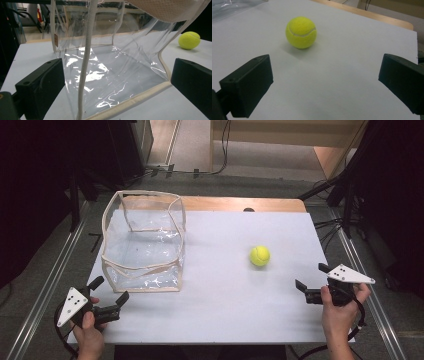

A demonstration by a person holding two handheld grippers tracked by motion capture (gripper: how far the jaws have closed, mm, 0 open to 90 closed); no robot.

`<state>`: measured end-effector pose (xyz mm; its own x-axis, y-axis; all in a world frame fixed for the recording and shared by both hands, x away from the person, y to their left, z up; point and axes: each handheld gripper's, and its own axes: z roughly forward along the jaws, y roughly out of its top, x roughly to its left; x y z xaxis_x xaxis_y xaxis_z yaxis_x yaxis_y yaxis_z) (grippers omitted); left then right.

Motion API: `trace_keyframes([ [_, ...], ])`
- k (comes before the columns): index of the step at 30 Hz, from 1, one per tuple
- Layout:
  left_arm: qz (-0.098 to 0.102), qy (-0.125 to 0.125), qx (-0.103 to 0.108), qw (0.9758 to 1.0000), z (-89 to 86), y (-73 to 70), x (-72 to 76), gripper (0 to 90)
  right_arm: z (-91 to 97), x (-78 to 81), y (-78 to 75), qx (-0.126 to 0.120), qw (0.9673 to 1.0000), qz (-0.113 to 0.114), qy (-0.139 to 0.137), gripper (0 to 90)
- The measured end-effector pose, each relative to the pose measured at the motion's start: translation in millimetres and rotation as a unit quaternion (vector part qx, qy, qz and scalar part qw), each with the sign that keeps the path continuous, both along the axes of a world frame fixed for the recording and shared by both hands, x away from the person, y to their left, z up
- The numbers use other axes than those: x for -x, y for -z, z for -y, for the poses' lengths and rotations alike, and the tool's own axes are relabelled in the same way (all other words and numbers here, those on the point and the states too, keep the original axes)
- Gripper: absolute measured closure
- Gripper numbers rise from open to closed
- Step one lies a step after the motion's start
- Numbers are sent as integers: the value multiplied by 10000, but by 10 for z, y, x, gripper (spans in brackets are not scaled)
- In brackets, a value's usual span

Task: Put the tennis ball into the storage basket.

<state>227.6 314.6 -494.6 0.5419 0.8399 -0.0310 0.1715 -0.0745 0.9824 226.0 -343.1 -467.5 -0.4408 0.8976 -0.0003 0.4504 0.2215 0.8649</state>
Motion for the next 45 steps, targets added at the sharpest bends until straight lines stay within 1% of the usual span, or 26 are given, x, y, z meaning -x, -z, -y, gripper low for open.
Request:
trace_keyframes([
  [4, 13, 3, -18, 10000, 8, 1, -1, 0, -16, -81, -8, 50, 9997, -198, -114, 0],
  [5, 13, 3, -18, 10000, 8, 1, -1, 0, -16, -81, -8, 50, 9997, -198, -114, 0],
  [6, 12, 3, -18, 10000, 10, 1, 0, 0, -33, -120, -8, 136, 9994, -251, -193, 0],
  [10, 15, -5, -21, 10000, 14, 2, 0, 0, -57, -170, -20, 228, 9990, -330, -221, 0],
  [12, 12, -1, -43, 10000, 16, 2, 2, 0, -62, -217, -42, 222, 9989, -341, -228, 0],
  [14, 17, 1, -39, 10000, 17, 2, 1, 0, -64, -231, -50, 223, 9988, -358, -246, 0],
  [17, 16, 2, -61, 10000, 17, 1, 1, 0, -83, -281, -60, 297, 9984, -381, -288, 0],
  [18, 14, 5, -70, 10000, 17, 1, 2, 0, -98, -313, -58, 343, 9979, -453, -312, 0],
  [19, 15, 7, -79, 10000, 17, 1, 3, 0, -98, -313, -58, 343, 9979, -453, -312, 0],
  [20, 19, 9, -84, 10000, 20, 1, 3, 0, -119, -344, -58, 390, 9974, -504, -337, 0],
  [25, 22, 21, -97, 9999, 23, 2, 2, 0, -147, -412, -97, 511, 9962, -556, -431, 0],
  [29, 21, 24, -100, 9999, 24, 2, 2, 0, -154, -449, -105, 496, 9960, -563, -482, 0],
  [30, 23, 22, -104, 9999, 25, 3, 2, 0, -170, -475, -100, 543, 9953, -637, -492, 0],
  [31, 23, 22, -104, 9999, 25, 3, 2, 0, -170, -475, -100, 543, 9953, -637, -492, 0],
  [33, 22, 20, -105, 9999, 26, 3, 2, 0, -190, -521, -98, 611, 9941, -722, -530, 0],
  [36, 25, 19, -110, 9999, 27, 3, 2, 0, -206, -576, -111, 658, 9927, -786, -631, 0],
  [37, 25, 19, -110, 9999, 27, 3, 2, 0, -206, -576, -111, 658, 9927, -786, -631, 0],
  [38, 24, 18, -114, 9999, 27, 3, 2, 0, -223, -611, -126, 639, 9915, -858, -740, 0],
  [39, 24, 18, -114, 9999, 27, 3, 2, 0, -223, -611, -126, 639, 9915, -858, -740, 0],
  [40, 24, 18, -114, 9999, 28, 3, 1, 0, -246, -643, -136, 673, 9904, -908, -799, 0],
  [45, 25, 20, -116, 9999, 28, 3, 2, 0, -302, -715, -167, 738, 9875, -1032, -936, 0],
])
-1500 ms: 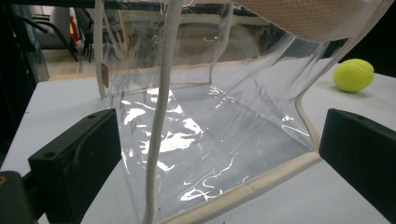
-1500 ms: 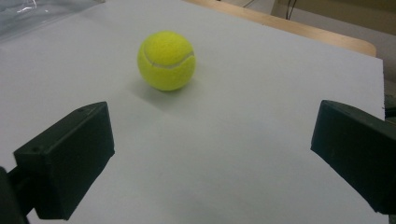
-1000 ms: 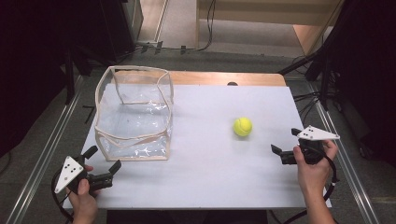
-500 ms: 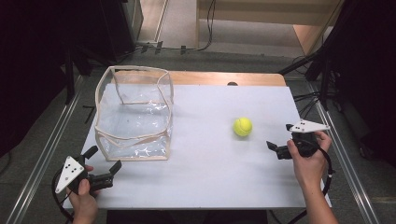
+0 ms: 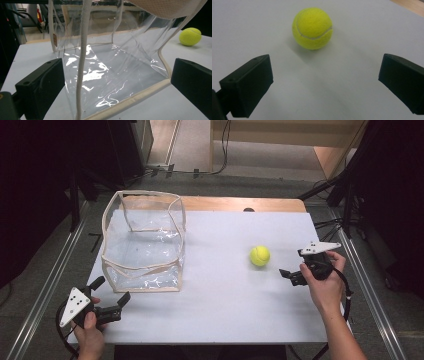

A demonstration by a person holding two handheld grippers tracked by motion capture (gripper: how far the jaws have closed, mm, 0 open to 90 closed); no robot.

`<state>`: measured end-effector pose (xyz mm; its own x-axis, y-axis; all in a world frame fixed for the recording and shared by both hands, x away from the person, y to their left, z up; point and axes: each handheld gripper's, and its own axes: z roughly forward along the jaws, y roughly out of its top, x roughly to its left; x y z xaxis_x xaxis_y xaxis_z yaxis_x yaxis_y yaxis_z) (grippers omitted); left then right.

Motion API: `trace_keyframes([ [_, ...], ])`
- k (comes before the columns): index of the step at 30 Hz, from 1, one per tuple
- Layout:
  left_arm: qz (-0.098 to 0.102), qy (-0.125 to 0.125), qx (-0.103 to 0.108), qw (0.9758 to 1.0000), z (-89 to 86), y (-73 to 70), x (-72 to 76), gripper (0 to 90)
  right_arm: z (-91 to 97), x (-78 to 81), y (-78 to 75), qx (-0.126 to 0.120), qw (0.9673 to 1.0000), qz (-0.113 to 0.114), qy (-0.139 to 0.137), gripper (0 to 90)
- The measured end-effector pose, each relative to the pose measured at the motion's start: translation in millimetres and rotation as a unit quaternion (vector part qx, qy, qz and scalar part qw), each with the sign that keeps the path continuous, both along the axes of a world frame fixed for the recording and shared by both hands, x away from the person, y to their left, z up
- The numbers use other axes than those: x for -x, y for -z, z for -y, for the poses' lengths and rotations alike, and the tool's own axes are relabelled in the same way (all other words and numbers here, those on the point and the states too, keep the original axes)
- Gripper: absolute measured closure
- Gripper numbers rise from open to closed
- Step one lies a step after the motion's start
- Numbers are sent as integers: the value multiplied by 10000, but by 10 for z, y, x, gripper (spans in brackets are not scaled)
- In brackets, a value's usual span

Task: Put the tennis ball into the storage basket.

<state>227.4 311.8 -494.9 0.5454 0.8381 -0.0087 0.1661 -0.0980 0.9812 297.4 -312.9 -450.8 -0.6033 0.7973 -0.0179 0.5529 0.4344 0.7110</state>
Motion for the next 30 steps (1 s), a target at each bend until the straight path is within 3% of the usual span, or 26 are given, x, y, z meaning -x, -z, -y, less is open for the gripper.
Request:
trace_keyframes([
  [15, 4, -9, -11, 10000, 6, 1, 2, 0, -162, -238, -33, 326, 9989, -269, -213, 0],
  [30, 4, 9, -13, 10000, 6, 1, 0, 0, -309, -458, -39, 495, 9963, -571, -397, 0],
])
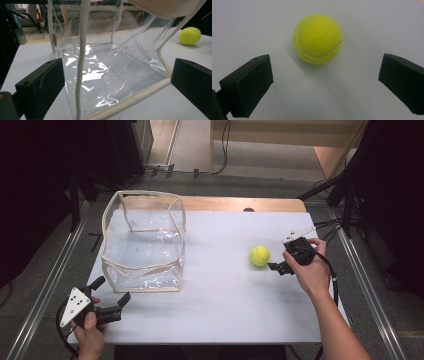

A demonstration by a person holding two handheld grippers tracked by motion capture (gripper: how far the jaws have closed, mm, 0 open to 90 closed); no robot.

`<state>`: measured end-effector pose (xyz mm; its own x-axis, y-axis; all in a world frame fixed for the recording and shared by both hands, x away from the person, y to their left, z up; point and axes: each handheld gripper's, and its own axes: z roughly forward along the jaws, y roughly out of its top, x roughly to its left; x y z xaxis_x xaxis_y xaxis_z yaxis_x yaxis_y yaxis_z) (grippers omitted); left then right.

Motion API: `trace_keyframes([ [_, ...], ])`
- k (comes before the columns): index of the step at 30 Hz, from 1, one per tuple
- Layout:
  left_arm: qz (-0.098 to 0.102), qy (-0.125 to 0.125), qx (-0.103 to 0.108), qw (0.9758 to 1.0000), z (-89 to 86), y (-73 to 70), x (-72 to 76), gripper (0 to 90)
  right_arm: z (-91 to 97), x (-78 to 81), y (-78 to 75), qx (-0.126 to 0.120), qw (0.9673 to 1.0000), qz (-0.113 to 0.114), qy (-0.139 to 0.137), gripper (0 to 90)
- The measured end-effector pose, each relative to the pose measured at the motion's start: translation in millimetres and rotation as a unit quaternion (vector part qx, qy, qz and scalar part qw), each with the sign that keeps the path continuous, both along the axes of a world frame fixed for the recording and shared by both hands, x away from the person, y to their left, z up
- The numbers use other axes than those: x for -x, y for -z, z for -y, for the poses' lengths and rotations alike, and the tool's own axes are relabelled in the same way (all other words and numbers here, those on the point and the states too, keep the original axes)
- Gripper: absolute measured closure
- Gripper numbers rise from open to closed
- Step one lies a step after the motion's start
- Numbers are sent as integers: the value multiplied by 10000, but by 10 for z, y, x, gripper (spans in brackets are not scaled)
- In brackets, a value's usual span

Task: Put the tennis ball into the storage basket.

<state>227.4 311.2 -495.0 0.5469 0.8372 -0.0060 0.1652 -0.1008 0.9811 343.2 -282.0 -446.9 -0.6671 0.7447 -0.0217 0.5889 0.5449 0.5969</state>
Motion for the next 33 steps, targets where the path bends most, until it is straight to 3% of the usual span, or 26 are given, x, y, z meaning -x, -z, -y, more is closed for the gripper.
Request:
trace_keyframes([
  [10, 4, 11, 1, 10000, 3, 1, 0, 0, -71, -103, 59, 63, 9997, -252, -50, 0],
  [33, -1, 29, 1, 10000, 1, 0, -1, 0, -238, -347, 84, 194, 9981, -574, -123, 0],
])
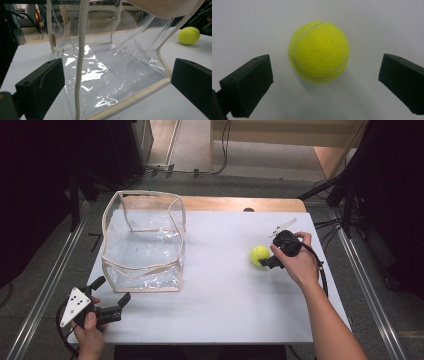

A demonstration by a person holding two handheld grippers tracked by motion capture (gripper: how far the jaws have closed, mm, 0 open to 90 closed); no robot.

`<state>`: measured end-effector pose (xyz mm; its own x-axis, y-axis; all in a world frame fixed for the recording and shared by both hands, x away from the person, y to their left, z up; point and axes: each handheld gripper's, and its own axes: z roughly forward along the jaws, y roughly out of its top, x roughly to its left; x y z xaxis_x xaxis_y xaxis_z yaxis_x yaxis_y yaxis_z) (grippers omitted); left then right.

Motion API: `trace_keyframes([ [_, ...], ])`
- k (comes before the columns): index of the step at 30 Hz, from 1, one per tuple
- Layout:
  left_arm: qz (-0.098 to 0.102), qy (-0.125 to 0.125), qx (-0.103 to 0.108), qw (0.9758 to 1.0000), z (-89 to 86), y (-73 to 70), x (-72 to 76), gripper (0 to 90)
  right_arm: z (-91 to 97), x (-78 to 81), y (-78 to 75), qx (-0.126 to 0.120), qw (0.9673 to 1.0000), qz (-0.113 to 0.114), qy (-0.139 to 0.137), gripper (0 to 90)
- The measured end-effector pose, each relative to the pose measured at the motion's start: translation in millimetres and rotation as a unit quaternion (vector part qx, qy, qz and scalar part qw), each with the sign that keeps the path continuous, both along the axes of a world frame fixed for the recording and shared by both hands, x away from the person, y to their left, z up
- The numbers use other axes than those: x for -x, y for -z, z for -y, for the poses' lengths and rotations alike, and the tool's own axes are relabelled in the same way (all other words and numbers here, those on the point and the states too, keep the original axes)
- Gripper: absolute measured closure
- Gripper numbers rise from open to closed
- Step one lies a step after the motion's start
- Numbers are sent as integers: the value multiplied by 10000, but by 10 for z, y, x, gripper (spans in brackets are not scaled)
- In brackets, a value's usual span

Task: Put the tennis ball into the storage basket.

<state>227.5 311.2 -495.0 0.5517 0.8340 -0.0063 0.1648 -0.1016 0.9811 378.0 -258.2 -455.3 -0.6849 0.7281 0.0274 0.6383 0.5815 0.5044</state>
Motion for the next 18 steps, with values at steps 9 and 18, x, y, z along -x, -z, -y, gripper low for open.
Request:
trace_keyframes([
  [9, -1, 7, 5, 10000, -2, 0, 0, 0, -116, -93, 24, 113, 9996, -215, -114, 0],
  [18, -2, 16, 3, 10000, -1, -1, 0, 0, -195, -180, 83, 209, 9986, -447, -204, 0],
])
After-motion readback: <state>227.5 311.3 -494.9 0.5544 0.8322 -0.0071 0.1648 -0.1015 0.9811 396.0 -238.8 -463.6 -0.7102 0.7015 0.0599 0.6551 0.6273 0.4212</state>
